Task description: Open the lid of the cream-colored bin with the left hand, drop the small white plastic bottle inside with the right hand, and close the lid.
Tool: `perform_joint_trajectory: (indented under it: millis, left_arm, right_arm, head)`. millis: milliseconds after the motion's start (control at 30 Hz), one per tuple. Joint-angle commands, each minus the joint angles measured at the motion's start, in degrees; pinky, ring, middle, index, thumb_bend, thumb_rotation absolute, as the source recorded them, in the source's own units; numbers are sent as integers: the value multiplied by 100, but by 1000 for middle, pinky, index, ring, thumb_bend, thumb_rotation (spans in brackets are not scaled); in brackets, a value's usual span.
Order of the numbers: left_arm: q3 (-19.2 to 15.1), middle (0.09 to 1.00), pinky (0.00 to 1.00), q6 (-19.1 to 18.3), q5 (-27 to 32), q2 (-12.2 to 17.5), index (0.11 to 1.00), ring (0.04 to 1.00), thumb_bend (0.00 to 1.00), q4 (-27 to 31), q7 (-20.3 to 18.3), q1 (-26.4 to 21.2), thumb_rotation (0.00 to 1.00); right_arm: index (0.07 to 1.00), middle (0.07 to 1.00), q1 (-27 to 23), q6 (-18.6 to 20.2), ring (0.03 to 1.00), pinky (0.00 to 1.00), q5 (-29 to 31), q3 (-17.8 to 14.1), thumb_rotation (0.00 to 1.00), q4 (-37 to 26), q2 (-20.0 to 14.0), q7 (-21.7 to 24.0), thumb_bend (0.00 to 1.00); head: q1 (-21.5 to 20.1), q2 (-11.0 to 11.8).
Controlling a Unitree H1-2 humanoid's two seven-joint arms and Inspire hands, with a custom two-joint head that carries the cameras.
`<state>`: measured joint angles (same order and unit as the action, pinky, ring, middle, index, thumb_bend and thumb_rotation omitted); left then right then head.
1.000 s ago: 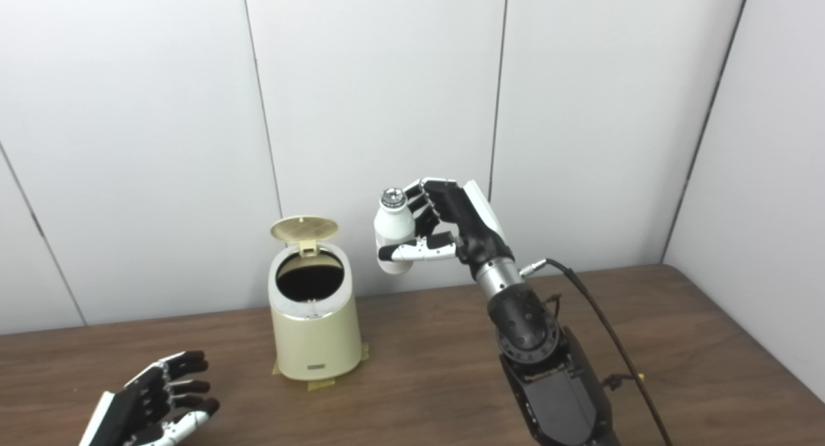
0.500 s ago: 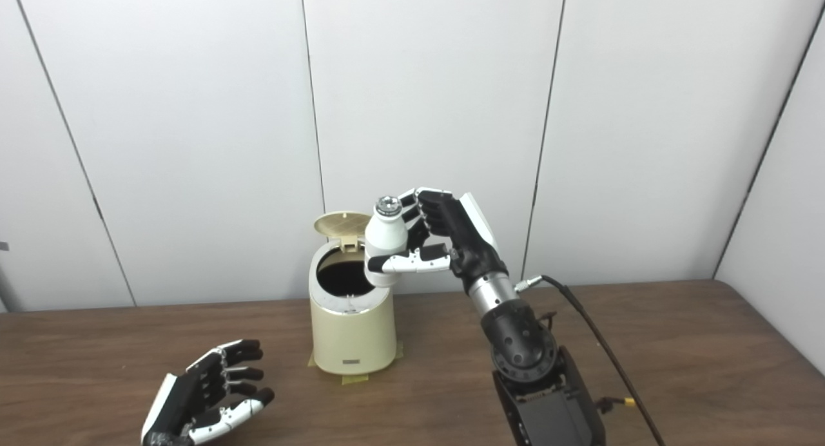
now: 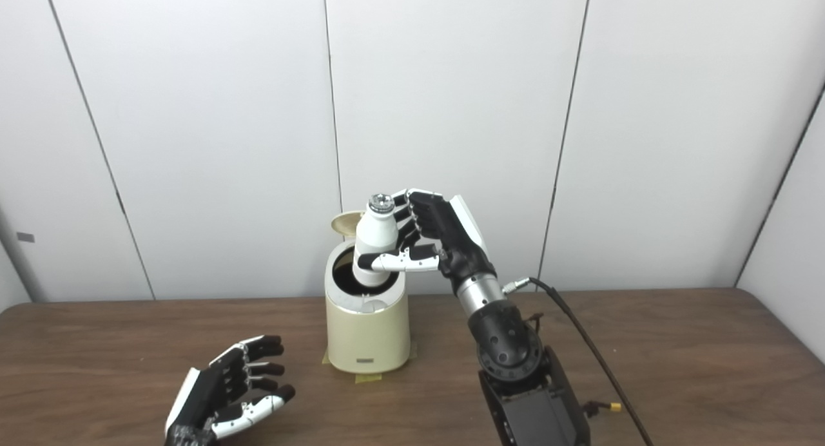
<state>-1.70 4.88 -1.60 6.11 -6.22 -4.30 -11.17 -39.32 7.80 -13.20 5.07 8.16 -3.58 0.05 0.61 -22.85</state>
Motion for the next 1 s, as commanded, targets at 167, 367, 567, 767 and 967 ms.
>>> perform_joint_trajectory:
  millis: [167,367,567,767,967]
  left_arm:
    - [22,750,605,73,-29,-18,755,666,686,166,74,-254,26]
    - [35,756,589,-39,-21,-51,757,660,681,259,77,-222,12]
    - [50,752,575,-113,-23,-71,759,652,681,339,71,-196,1]
    - [51,753,603,-109,4,-80,754,661,690,336,62,-187,14]
    - [53,755,607,-79,30,-92,752,665,693,307,45,-186,22]
  right_arm:
    - [537,465,-505,-252,384,318,-46,-12,0,281,53,-157,514]
    - [530,475,-661,-424,394,326,-152,29,0,731,43,-262,515]
    - [537,468,-854,-734,384,313,-111,10,0,1207,40,-352,514]
    - [539,469,-994,-841,384,315,-124,-5,0,1517,53,-454,513]
    - [541,469,-1022,-858,383,314,-121,7,0,1636,76,-521,513]
  head:
    - [50,-47]
    - [95,-87]
    - [138,-122]
    - [154,-139]
    - [166,-154]
